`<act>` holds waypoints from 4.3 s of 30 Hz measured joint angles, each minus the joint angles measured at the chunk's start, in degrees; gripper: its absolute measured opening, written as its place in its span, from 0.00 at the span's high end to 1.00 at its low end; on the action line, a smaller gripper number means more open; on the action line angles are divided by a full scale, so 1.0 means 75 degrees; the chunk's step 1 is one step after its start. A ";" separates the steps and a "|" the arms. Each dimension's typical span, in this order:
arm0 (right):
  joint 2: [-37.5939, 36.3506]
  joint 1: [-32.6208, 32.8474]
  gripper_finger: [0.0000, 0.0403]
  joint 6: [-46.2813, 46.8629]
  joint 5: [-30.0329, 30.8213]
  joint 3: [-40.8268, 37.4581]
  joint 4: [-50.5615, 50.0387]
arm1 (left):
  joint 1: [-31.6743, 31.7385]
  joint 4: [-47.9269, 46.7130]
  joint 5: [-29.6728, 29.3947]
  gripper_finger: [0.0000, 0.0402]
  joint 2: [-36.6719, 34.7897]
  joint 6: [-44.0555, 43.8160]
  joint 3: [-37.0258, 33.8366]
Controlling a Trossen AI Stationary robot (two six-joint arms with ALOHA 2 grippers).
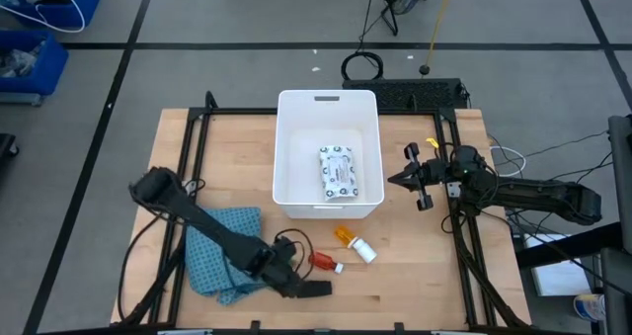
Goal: Pick & place medical supplies in basket/bin
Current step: Put the green bandage into the white bin
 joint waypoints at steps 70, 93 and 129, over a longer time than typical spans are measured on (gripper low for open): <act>-0.0002 -0.0481 1.00 -0.1726 0.0009 0.0000 -0.0199 | 0.5832 0.4759 -0.1579 0.84 -0.4875 1.3198 -0.1580; -0.0003 -0.0478 1.00 -0.1451 0.0006 -0.0003 -0.0531 | 0.6983 0.1548 0.0379 0.86 0.0706 1.0809 0.1783; -0.0001 -0.0477 1.00 -0.1011 -0.0002 -0.0003 -0.0849 | 0.6847 0.0991 0.0007 0.31 0.1019 1.0811 0.1771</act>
